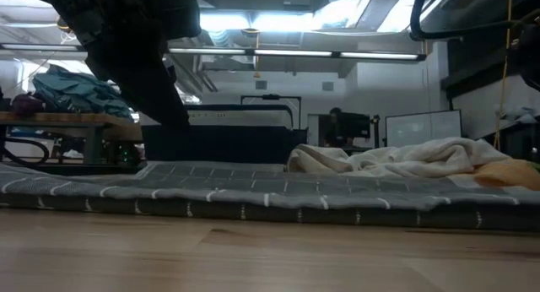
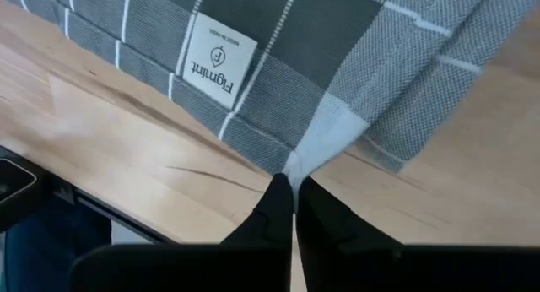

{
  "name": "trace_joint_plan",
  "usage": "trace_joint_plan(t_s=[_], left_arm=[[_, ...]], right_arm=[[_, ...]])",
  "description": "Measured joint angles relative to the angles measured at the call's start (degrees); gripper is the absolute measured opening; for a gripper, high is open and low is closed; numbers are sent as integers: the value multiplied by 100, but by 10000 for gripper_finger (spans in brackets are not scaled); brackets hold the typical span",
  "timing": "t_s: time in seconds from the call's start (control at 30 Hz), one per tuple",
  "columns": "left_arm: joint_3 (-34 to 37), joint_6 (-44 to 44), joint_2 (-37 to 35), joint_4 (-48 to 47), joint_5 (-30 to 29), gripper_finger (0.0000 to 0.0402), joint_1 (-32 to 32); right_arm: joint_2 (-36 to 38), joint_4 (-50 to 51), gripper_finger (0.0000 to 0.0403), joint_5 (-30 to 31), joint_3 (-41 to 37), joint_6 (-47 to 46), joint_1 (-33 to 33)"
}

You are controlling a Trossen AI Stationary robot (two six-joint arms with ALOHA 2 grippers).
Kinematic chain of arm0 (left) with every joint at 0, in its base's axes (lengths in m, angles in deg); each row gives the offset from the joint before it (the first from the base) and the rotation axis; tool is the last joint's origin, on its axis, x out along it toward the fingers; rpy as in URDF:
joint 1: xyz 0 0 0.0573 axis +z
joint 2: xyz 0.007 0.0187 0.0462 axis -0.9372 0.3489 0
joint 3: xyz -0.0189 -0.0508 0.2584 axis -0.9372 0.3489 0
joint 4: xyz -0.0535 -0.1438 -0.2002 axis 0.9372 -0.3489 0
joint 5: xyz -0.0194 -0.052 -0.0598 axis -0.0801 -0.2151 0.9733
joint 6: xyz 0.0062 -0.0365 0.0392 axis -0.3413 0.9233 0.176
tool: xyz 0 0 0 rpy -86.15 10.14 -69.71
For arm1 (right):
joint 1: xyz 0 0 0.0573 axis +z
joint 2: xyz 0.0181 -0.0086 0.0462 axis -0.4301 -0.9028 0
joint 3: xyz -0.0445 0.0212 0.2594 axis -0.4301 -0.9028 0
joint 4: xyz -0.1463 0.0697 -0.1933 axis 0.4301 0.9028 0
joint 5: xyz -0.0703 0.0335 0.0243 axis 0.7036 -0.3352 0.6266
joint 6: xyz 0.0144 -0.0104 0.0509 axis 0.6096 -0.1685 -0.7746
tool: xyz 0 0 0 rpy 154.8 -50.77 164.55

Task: Fold towel
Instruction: Fold the gray patterned towel

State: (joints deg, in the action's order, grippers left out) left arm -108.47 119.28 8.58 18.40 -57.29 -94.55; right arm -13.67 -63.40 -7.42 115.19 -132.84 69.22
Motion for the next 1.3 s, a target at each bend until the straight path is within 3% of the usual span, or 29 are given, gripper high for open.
trace_joint_plan(t_s=[0.47,0.53,0.7,0.77,1.1,1.3], left_arm=[[0,0,0,-2,0,143,-2],[0,-1,0,-1,0,143,-14],[0,-471,0,6,0,144,-131],[0,-616,0,64,6,144,-189],[-2,-869,0,573,3,143,-310],[-2,-588,0,553,14,143,-319]], right_arm=[[0,-54,22,-139,0,21,167],[0,-73,23,141,0,84,170],[87,-486,23,1581,4,694,164],[121,-542,23,1813,11,855,160],[127,-434,24,1411,9,1092,167],[129,-170,24,652,9,1062,167]])
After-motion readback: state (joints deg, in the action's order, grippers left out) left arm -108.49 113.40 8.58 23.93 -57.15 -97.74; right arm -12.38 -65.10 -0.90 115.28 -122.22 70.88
